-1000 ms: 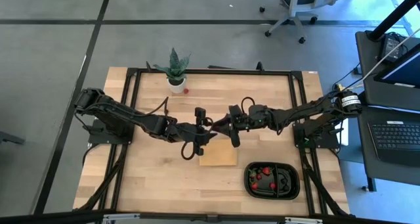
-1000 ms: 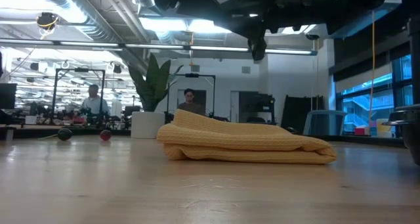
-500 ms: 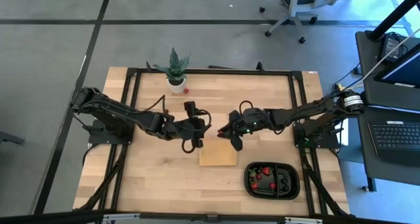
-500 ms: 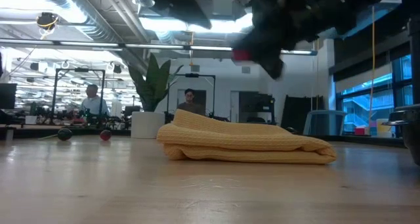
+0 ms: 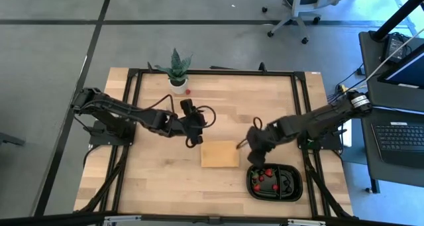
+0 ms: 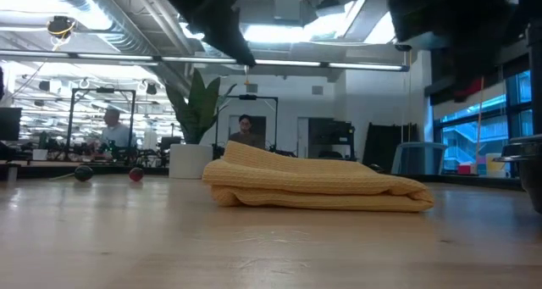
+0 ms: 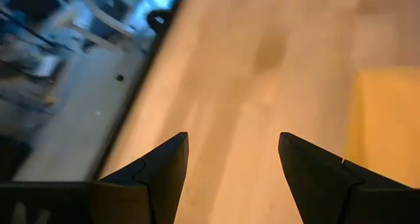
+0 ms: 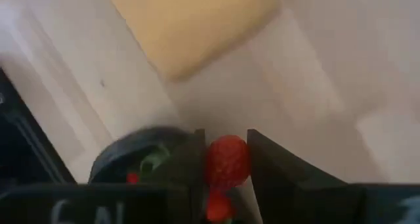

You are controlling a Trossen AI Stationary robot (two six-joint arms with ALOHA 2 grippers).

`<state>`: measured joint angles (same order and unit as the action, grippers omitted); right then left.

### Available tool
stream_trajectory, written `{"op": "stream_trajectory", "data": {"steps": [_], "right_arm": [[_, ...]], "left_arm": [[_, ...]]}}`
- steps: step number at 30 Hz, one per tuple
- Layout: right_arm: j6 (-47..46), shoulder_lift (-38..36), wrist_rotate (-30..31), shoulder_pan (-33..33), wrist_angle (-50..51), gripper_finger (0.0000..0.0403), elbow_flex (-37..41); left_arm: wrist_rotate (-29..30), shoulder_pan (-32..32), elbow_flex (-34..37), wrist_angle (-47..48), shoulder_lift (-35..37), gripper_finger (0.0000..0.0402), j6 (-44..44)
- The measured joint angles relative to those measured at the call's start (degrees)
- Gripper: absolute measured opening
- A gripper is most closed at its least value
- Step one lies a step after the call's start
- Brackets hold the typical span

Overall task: Pick and placing Produce into tupperware
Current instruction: Put the red raspberry into the black container

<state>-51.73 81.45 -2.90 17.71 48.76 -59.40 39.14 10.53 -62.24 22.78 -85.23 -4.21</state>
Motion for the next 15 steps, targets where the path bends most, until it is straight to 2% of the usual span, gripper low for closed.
{"op": "stream_trajectory", "data": {"steps": [6,15], "right_arm": [[-19.46,-0.53,0.25,10.84,7.61,0.0100,-0.33],[-42.33,-0.66,0.30,26.30,11.52,0.0100,-0.31]], "left_arm": [[-9.51,-1.77,0.00,3.60,0.00,0.0231,-1.73],[-10.28,-3.68,0.00,5.94,0.00,0.0231,-3.27]]}}
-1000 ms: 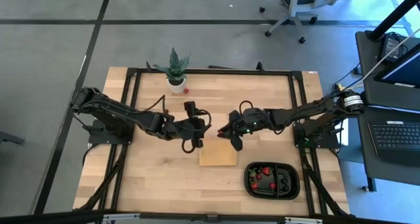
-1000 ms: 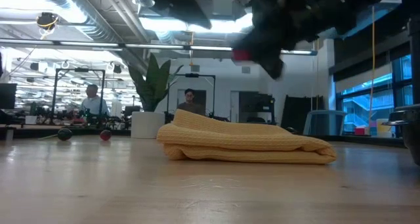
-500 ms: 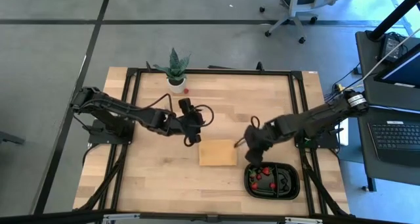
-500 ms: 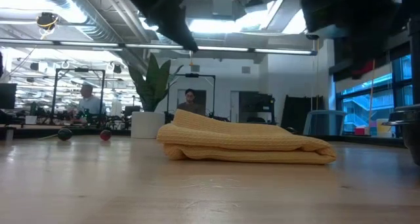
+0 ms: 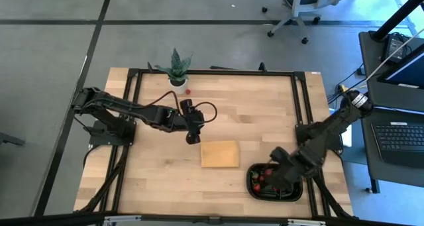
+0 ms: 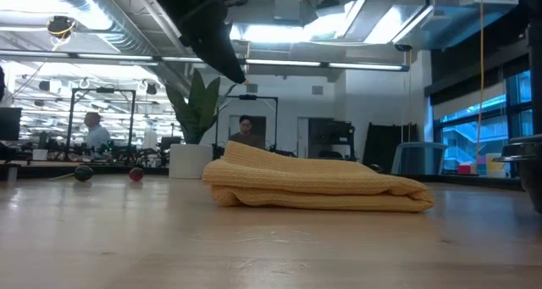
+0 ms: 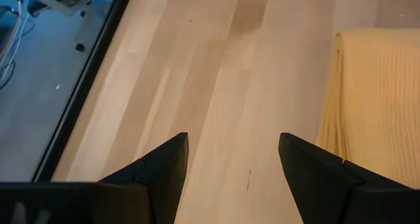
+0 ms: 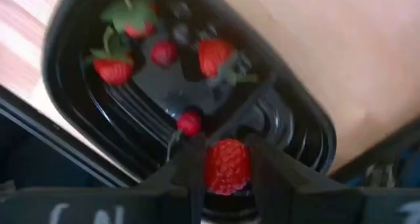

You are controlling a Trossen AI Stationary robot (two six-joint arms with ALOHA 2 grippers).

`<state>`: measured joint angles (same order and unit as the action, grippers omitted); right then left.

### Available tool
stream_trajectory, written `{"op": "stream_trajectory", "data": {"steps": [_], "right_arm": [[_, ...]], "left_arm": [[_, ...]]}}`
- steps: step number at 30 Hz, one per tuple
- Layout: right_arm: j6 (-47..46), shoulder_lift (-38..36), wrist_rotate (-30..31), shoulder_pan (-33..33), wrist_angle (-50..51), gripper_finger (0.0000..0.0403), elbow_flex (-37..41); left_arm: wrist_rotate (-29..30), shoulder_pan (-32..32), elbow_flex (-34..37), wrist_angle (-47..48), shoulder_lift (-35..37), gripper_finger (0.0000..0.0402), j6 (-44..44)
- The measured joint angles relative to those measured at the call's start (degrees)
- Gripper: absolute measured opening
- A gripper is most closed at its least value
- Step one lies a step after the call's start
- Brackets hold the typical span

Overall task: Pick and placing Produce into tupperware
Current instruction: Put the red raspberry into the black container

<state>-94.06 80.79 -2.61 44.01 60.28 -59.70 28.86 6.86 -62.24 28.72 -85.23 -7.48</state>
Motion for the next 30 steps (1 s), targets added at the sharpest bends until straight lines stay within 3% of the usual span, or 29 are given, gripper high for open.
{"op": "stream_trajectory", "data": {"steps": [6,14,20,30], "right_arm": [[-12.45,0.00,4.06,8.65,0.51,0.0100,0.00],[-21.16,0.24,7.67,15.18,-2.03,0.0100,4.45],[-20.96,0.26,7.58,16.26,-12.87,0.0100,11.33],[-19.91,0.28,7.60,16.24,-18.98,0.0108,17.64]], "left_arm": [[-0.04,-1.19,0.00,0.03,0.00,0.0231,-2.67],[-0.07,-1.38,0.00,0.23,0.00,0.0231,-4.49],[-0.07,-1.38,0.00,0.23,0.00,0.0231,-5.37],[-0.04,-1.34,0.00,0.20,-0.02,0.0231,-5.72]]}}
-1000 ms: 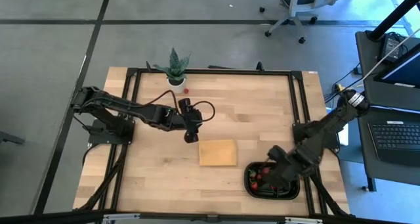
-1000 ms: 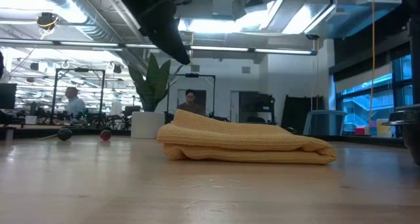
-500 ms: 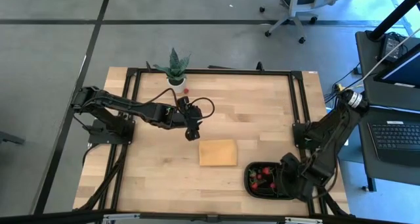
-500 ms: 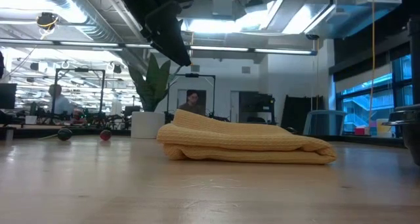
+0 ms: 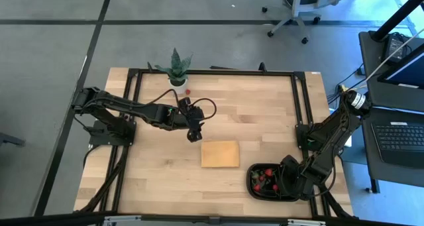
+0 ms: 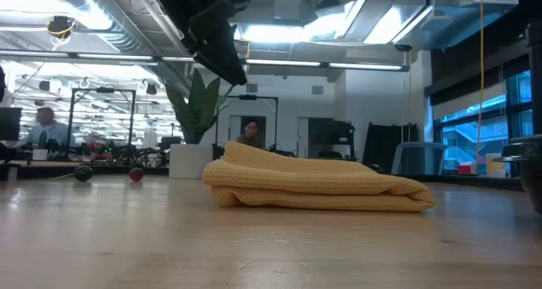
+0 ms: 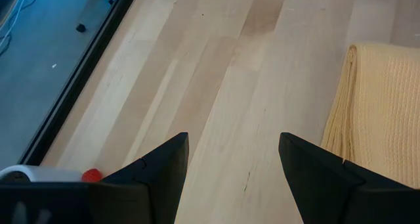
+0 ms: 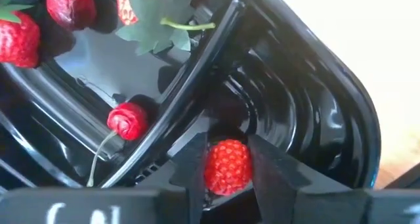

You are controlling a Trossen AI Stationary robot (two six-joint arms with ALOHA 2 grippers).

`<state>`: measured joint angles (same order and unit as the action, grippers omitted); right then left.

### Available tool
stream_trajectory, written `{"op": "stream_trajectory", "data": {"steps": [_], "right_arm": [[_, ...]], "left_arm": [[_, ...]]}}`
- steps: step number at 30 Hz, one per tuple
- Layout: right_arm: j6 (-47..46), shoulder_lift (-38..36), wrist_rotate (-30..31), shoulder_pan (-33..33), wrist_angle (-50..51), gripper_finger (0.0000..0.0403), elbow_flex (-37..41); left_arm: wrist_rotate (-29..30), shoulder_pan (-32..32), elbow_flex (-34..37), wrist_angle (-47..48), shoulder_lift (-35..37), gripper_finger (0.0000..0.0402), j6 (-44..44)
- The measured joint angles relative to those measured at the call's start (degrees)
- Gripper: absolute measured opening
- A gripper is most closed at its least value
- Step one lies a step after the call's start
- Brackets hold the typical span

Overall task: Pick and placing Produce into tupperware
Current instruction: Put the red raspberry into the black container, then put the red cherry into the black container

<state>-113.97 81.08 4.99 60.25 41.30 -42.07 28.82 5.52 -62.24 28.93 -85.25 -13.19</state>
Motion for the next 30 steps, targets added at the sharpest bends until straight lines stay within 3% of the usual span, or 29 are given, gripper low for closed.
{"op": "stream_trajectory", "data": {"steps": [16,23,26,30], "right_arm": [[0.24,-0.02,-0.10,-0.03,0.06,0.0176,0.09],[0.73,-2.87,-3.74,-2.26,2.33,0.0218,-3.85],[4.21,-4.48,1.20,-3.31,8.23,0.0224,-7.59],[11.57,-6.26,14.58,-5.67,16.83,0.0225,-11.11]], "left_arm": [[0.00,0.00,0.00,0.00,-0.02,0.0231,0.21],[-1.95,0.00,0.00,1.34,0.36,0.0231,0.04],[-4.14,0.04,0.02,2.66,1.06,0.0231,-0.03],[-4.59,0.02,0.04,4.12,1.61,0.0231,-0.30]]}}
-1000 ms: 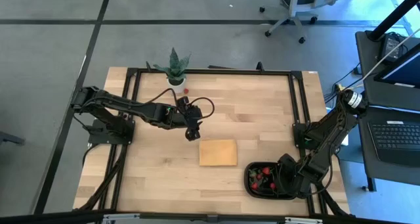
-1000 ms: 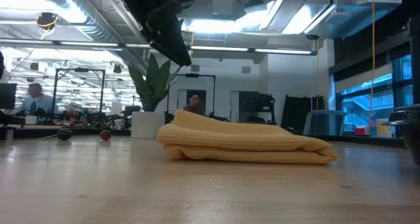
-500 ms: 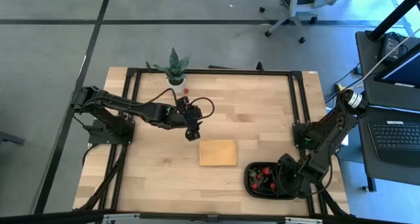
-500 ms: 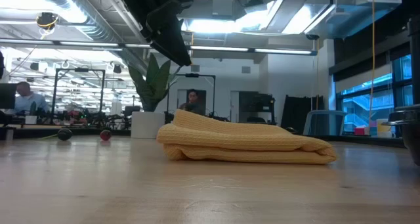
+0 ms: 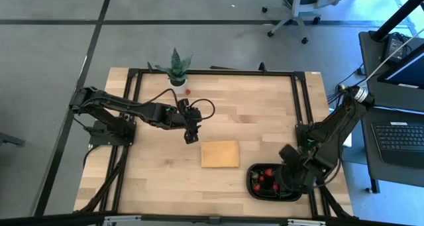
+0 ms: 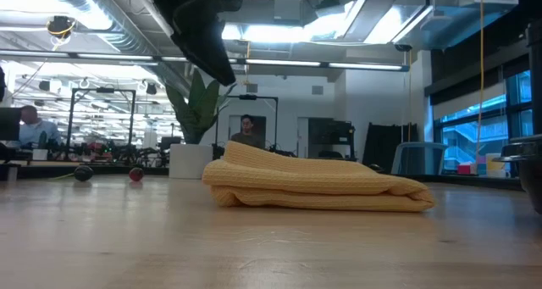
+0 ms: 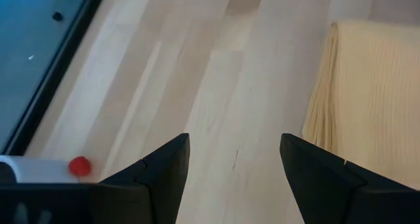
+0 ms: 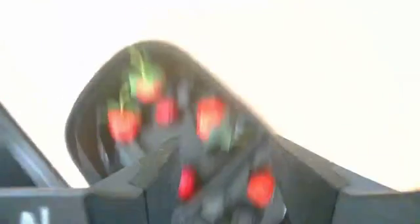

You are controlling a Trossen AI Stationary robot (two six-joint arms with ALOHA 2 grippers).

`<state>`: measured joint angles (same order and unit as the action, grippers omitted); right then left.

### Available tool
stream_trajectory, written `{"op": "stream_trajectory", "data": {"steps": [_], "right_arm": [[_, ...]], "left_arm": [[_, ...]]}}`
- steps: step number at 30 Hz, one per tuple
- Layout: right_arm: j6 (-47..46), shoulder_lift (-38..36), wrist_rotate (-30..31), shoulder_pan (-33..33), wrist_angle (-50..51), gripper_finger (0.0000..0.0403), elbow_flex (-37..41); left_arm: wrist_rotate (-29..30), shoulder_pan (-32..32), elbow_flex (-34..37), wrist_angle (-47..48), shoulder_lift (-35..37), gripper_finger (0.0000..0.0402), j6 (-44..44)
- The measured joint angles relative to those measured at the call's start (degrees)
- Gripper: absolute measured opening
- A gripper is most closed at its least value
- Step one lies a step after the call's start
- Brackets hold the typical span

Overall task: Pick and placing Produce into tupperware
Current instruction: Put the red cherry into the black container

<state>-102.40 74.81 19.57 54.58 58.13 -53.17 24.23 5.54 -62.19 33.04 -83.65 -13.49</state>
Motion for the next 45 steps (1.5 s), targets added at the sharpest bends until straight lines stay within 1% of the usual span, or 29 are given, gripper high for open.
{"op": "stream_trajectory", "data": {"steps": [1,2,5,8,11,14,17,19,23,25,27,29,31,35,37,42,45], "right_arm": [[1.48,-0.55,1.99,-1.09,1.00,0.0225,-0.21],[2.63,-1.22,2.62,-2.53,1.74,0.0225,-0.26],[8.57,-2.98,2.94,-7.38,2.44,0.0225,0.36],[17.24,-4.66,3.81,-13.33,2.55,0.0225,0.81],[27.20,-6.12,6.51,-19.66,1.53,0.0225,0.84],[39.01,-7.64,7.10,-26.32,-2.91,0.0225,0.84],[52.34,-8.65,6.73,-33.23,-10.92,0.0225,0.84],[61.08,-8.79,4.01,-37.76,-16.85,0.0225,0.84],[75.64,-8.14,-5.72,-46.08,-28.38,0.0225,0.86],[80.65,-7.45,-9.19,-49.36,-31.89,0.0225,0.86],[84.02,-6.84,-11.27,-52.58,-33.16,0.0225,0.84],[86.44,-6.45,-13.05,-55.65,-33.91,0.0225,1.42],[88.49,-6.43,-16.78,-58.62,-36.86,0.0225,3.72],[90.86,-6.50,-29.06,-64.90,-46.08,0.0225,10.69],[91.09,-6.50,-33.95,-67.37,-52.14,0.0225,14.13],[91.07,-6.51,-41.29,-71.38,-66.48,0.0225,20.90],[90.98,-6.54,-43.66,-72.37,-69.85,0.0225,22.80]], "left_arm": [[0.00,-0.11,-0.02,-0.03,0.19,0.0231,-0.70],[-0.07,-0.34,-0.04,0.24,0.23,0.0231,-1.52],[-0.33,-1.35,0.00,2.94,0.56,0.0231,-4.13],[-0.23,-2.73,-0.02,4.11,0.67,0.0231,-4.60],[-0.20,-4.11,-0.02,4.50,0.65,0.0231,-5.82],[-0.20,-5.27,-0.02,5.33,0.64,0.0231,-5.89],[-0.20,-6.15,-0.02,5.54,0.64,0.0231,-5.89],[-0.17,-6.61,-0.02,5.79,0.64,0.0231,-5.87],[-0.15,-6.92,-0.02,7.13,0.64,0.0231,-5.61],[-0.15,-6.92,-0.02,7.90,0.64,0.0231,-5.62],[-0.17,-6.86,-0.02,9.05,0.64,0.0231,-5.62],[-0.17,-6.57,-0.02,10.23,0.64,0.0231,-5.65],[-0.17,-6.45,-0.02,11.72,0.64,0.0231,-5.71],[-0.17,-5.83,-0.02,13.65,0.64,0.0231,-7.82],[-0.17,-5.79,-0.02,14.92,0.64,0.0231,-9.74],[-0.21,-7.55,-0.02,18.58,0.64,0.0231,-17.10],[-0.69,-10.25,-0.02,20.53,0.64,0.0231,-20.25]]}}
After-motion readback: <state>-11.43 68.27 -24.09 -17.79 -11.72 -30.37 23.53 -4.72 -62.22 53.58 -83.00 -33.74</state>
